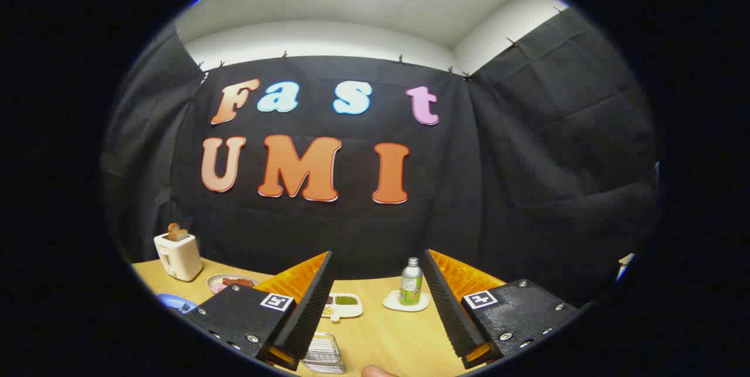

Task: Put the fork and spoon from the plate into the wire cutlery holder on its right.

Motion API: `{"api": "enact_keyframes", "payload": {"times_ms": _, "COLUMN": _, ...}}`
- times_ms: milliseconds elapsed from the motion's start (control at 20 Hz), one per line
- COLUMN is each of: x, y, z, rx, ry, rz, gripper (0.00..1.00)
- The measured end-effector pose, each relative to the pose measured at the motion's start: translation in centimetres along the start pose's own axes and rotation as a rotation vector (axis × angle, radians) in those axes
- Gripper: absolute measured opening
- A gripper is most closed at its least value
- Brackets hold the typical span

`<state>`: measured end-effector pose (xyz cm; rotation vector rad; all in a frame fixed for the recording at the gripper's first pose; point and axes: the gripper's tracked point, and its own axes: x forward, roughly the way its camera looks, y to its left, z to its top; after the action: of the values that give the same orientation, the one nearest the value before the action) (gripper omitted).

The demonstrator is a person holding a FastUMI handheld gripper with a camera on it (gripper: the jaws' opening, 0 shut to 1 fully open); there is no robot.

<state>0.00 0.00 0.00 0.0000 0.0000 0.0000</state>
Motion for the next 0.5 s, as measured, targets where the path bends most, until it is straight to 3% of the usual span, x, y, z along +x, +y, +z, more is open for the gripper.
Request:
{"api": "enact_keyframes", "payload": {"times_ms": 250, "x": -0.5, "y": 4.6, "z": 1.8, "rx": -0.069, "ry": -0.081, "rz": 0.08, "gripper": 0.9}}
{"api": "enact_keyframes", "payload": {"times_ms": 500, "x": -0.8, "y": 5.4, "z": 2.7, "rx": -0.074, "ry": -0.115, "rz": 0.082, "gripper": 0.92}}
